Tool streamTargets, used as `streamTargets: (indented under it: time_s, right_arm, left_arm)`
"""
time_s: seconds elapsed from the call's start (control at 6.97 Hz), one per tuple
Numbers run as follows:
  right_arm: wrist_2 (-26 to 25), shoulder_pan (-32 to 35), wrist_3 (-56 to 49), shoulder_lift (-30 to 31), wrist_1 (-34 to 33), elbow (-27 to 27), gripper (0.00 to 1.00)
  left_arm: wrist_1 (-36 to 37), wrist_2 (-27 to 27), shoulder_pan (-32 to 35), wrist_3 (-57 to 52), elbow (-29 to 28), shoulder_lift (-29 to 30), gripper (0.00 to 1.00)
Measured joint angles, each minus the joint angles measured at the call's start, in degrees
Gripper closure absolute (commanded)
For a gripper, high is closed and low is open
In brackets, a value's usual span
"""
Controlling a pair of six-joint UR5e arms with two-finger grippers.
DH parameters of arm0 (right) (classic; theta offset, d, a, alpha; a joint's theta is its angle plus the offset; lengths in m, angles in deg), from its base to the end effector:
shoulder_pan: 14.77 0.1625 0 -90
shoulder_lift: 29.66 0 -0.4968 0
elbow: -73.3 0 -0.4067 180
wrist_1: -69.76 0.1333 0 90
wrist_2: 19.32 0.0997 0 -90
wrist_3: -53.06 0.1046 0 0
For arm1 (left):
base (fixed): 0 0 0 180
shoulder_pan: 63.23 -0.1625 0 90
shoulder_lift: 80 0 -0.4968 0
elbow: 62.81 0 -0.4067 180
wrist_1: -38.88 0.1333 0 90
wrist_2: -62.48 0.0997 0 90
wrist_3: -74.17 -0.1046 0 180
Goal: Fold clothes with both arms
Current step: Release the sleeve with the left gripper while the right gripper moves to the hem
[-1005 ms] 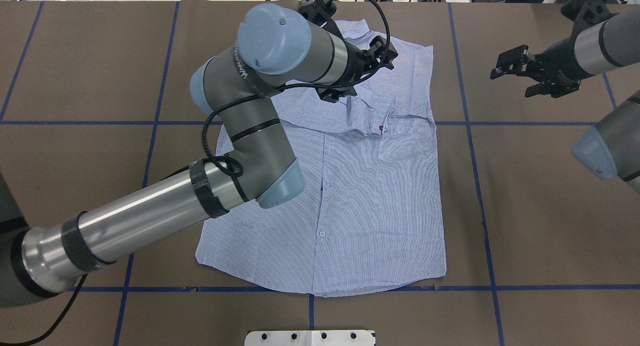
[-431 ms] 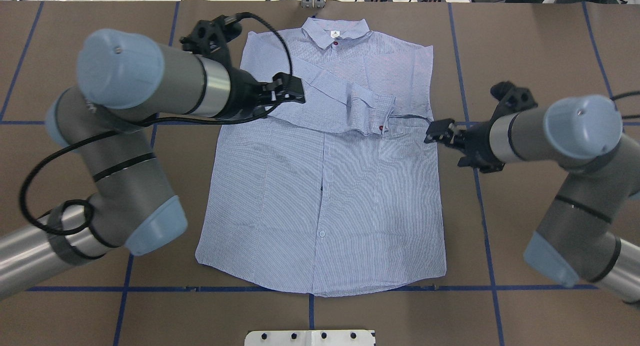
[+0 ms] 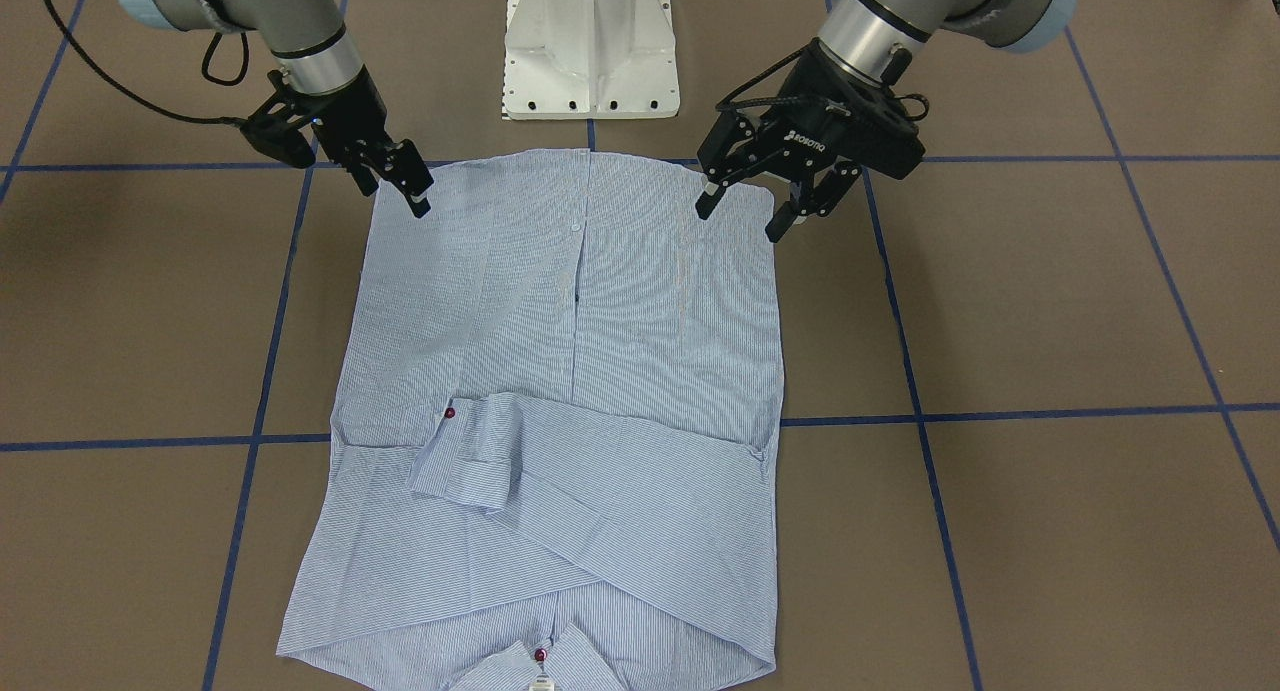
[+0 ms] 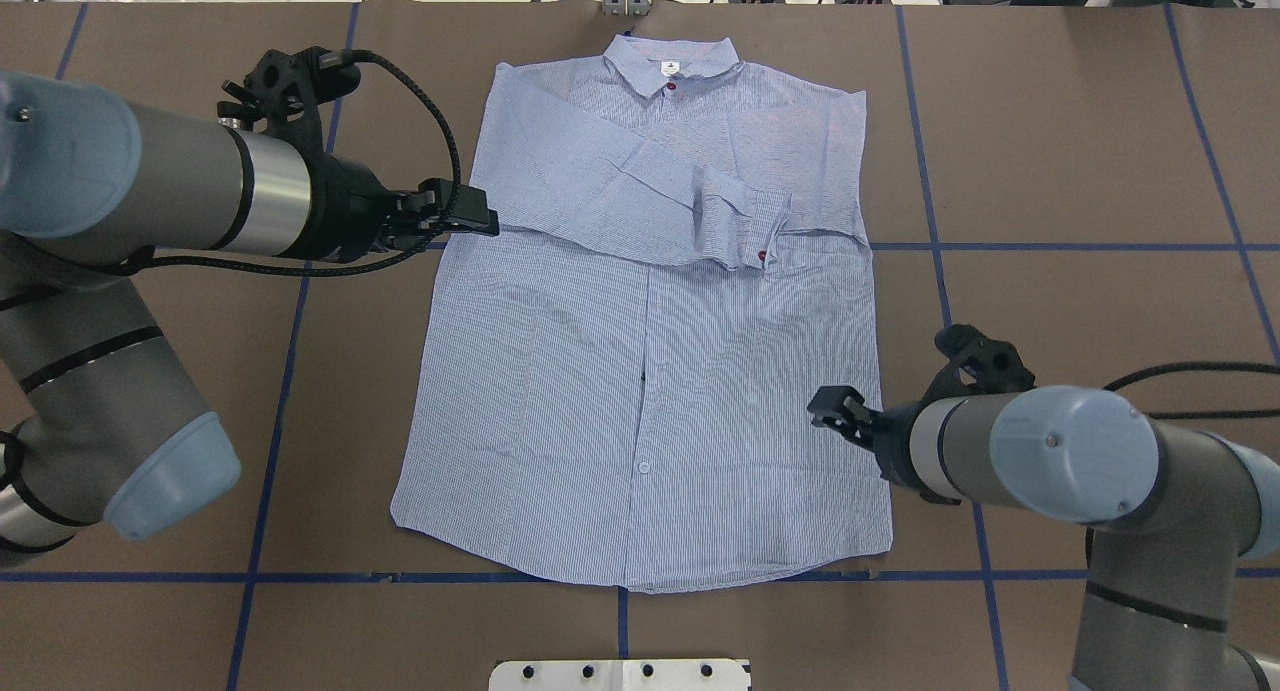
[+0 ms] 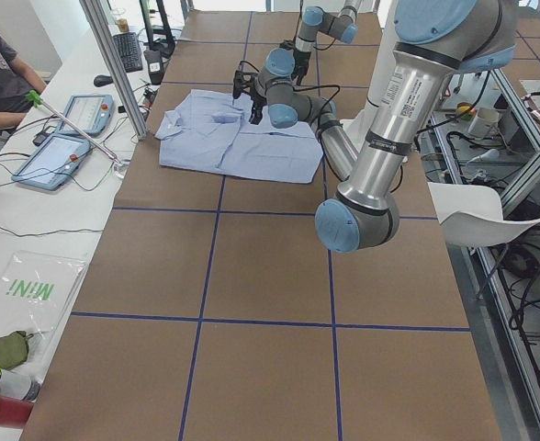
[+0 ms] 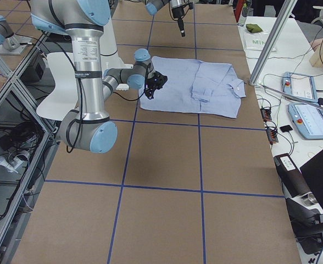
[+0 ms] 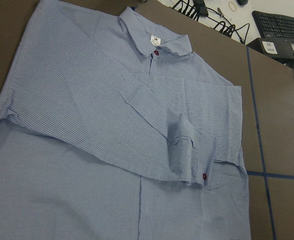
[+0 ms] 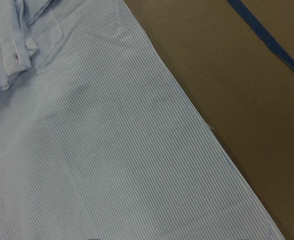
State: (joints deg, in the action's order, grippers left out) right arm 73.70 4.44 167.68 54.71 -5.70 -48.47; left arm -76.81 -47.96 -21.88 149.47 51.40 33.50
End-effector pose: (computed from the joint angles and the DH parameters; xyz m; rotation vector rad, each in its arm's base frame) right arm -0.4448 -0.2903 0.3958 -0.0938 -0.9226 0.6869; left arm 0.3821 -0.4652 0.2497 0.3243 1.2606 -0.1692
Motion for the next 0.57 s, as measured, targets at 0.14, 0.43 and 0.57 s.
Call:
streamTargets:
  time_s: [0.14,0.43,0.57]
  right_arm:
    - [-1.1,-2.6,3.7,0.5,-2.0,-0.7,0.08]
    - [-1.4,-4.4,6.7,2.2,-2.9,1.3,0.15]
    - [-1.2,-4.6,7.1,2.5,-2.9,2.3,0.19]
  left_arm:
    - [0.0,-1.0,0.9,-0.2,0.4,-1.1,0.13]
    - [0.2,-1.2,1.5,-0.1,1.6,-2.1,0.12]
    - [0.3,-0.9,1.6,0.0,2.2,-2.2,0.12]
